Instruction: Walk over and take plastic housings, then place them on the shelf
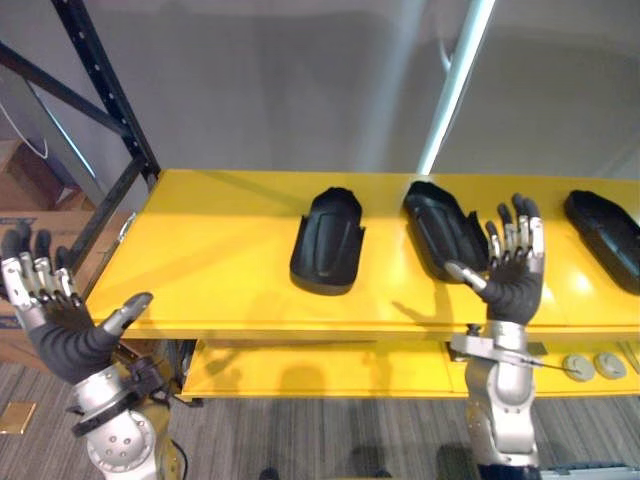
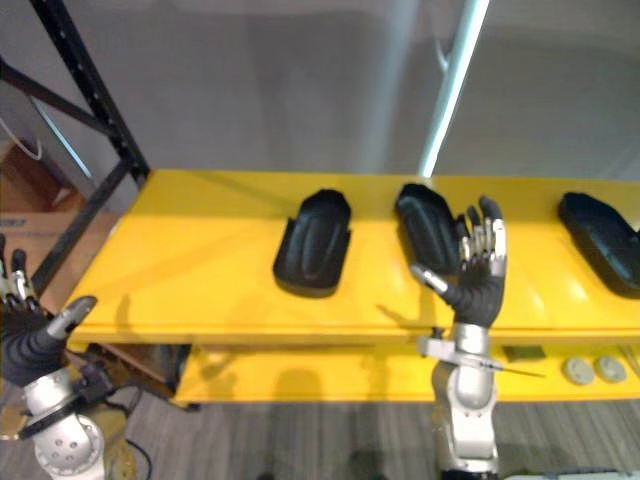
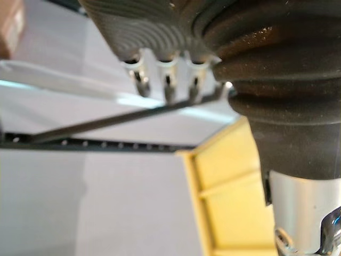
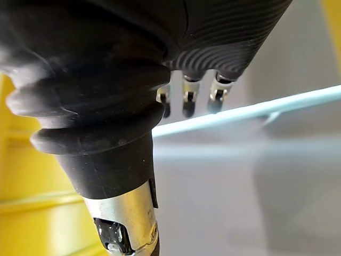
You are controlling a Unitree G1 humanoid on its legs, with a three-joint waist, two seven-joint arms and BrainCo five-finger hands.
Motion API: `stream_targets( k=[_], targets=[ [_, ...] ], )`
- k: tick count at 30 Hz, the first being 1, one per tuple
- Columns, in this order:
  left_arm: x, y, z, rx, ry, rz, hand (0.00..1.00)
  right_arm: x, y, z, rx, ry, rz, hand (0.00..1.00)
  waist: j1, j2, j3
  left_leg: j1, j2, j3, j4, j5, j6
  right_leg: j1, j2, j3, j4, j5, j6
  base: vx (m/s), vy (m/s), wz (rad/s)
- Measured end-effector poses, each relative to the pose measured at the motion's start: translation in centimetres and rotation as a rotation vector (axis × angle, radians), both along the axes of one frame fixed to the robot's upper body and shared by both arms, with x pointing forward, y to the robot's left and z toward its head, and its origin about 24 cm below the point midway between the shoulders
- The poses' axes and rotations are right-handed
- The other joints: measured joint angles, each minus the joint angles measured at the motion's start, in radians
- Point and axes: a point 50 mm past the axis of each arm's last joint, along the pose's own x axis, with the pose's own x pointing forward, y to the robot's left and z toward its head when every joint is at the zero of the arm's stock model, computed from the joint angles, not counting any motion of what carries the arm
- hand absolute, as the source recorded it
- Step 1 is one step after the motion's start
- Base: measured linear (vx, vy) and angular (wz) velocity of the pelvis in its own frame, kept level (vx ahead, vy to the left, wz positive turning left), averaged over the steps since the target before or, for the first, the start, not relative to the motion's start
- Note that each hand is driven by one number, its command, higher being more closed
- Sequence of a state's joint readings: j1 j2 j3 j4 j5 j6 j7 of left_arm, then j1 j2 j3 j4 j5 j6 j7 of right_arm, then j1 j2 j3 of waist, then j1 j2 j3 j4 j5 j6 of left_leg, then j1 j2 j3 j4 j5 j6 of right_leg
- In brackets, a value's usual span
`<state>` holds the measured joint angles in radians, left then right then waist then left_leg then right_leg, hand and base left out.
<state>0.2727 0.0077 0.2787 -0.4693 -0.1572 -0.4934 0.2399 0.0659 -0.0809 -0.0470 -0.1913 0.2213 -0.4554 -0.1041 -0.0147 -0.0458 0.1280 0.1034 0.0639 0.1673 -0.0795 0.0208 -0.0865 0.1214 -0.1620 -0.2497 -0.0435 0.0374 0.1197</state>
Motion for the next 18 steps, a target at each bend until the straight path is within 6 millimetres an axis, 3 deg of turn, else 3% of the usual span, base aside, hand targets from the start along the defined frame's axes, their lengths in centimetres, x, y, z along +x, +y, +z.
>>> stream_targets(
  k=[5,8,13,18],
  targets=[
    [2.1,-1.9,0.2,-0.029,-0.033,-0.179,0.00,0.9,-1.2,-1.5,0.013,0.084,-0.060,0.00,0.000,-0.010,0.059,-0.035,-0.026,-0.080,0.024,0.008,0.012,-0.023,-0.041,-0.052,0.134,-0.071,0.009,-0.07,0.023,0.47],
    [2.5,-2.1,0.1,-0.027,-0.031,-0.219,0.00,2.4,-1.0,-0.5,0.021,0.050,-0.055,0.00,0.011,-0.012,0.090,-0.039,-0.029,-0.098,0.017,0.019,0.017,-0.023,-0.044,-0.055,0.143,-0.076,0.010,-0.04,0.019,0.21],
    [2.9,-2.2,0.3,-0.028,-0.035,-0.229,0.00,5.1,-1.0,2.0,-0.011,-0.017,-0.049,0.00,0.028,-0.011,0.090,-0.058,-0.020,-0.083,0.018,0.021,0.014,-0.046,-0.034,-0.045,0.137,-0.072,0.008,0.00,-0.005,-0.04],
    [3.4,-2.3,-0.1,-0.026,0.009,-0.197,0.00,6.2,-1.2,2.5,-0.020,0.004,-0.050,0.00,0.031,-0.009,0.091,-0.064,-0.018,-0.083,0.021,0.022,0.012,-0.048,-0.032,-0.044,0.133,-0.062,0.003,0.03,0.003,0.02]
  ],
)
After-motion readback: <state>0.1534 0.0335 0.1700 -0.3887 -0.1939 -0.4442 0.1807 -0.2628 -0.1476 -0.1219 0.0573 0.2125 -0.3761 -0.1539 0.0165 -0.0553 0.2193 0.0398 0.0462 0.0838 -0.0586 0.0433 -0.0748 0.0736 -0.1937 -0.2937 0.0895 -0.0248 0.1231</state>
